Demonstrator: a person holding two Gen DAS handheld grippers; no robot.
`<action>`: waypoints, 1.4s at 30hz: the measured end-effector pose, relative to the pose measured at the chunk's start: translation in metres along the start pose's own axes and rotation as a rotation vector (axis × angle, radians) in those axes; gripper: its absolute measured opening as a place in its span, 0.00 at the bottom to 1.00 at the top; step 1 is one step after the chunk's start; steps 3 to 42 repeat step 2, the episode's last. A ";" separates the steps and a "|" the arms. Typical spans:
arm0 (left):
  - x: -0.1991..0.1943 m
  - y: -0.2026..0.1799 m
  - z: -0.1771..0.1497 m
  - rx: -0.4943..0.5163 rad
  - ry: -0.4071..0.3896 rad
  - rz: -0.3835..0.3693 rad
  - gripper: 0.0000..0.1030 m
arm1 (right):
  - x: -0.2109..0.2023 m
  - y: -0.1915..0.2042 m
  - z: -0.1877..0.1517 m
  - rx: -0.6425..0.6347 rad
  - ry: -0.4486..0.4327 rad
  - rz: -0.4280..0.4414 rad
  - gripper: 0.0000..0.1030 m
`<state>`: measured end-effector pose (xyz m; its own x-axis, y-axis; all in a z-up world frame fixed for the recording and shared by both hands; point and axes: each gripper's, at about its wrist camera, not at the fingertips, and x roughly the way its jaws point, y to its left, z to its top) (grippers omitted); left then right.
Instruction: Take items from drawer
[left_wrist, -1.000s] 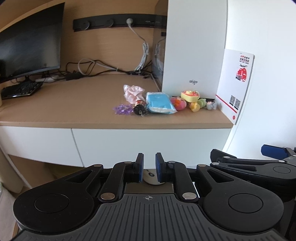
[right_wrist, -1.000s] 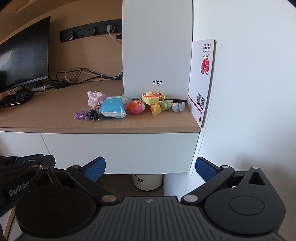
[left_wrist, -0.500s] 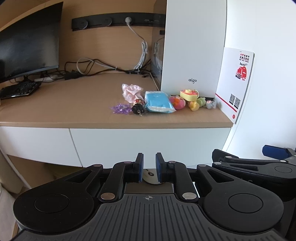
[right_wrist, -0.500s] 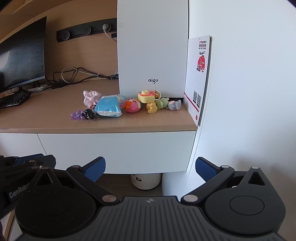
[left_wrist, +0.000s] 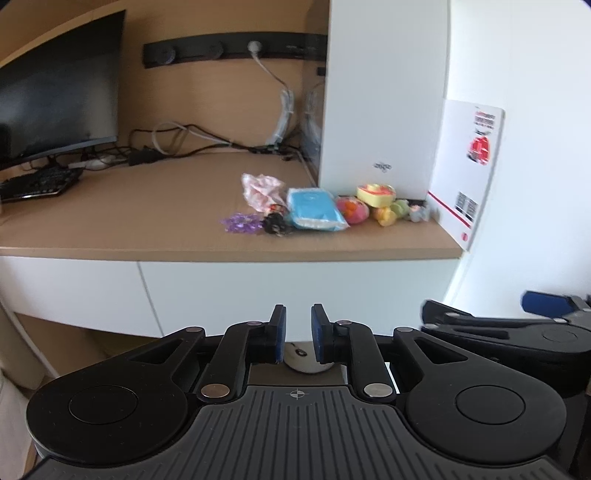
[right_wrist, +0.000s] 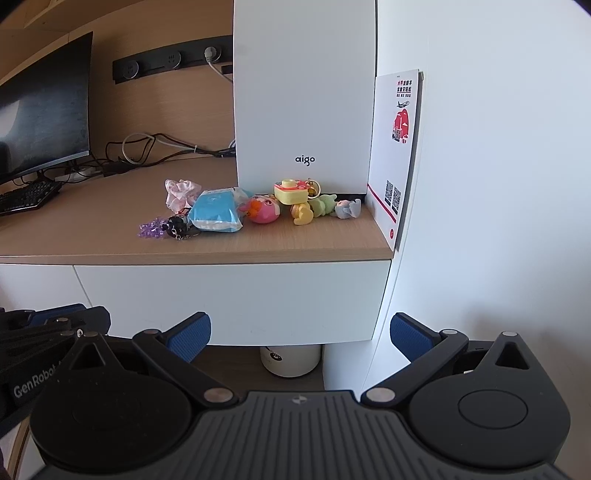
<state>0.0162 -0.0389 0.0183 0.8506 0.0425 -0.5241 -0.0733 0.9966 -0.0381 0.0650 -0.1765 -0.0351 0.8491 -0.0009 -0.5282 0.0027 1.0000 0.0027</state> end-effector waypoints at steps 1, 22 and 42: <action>0.001 0.001 0.000 -0.010 0.005 -0.010 0.17 | 0.001 -0.001 0.000 0.000 0.000 -0.001 1.00; 0.004 0.002 0.001 -0.022 0.020 -0.030 0.17 | 0.002 -0.002 0.000 0.001 0.001 -0.003 1.00; 0.004 0.002 0.001 -0.022 0.020 -0.030 0.17 | 0.002 -0.002 0.000 0.001 0.001 -0.003 1.00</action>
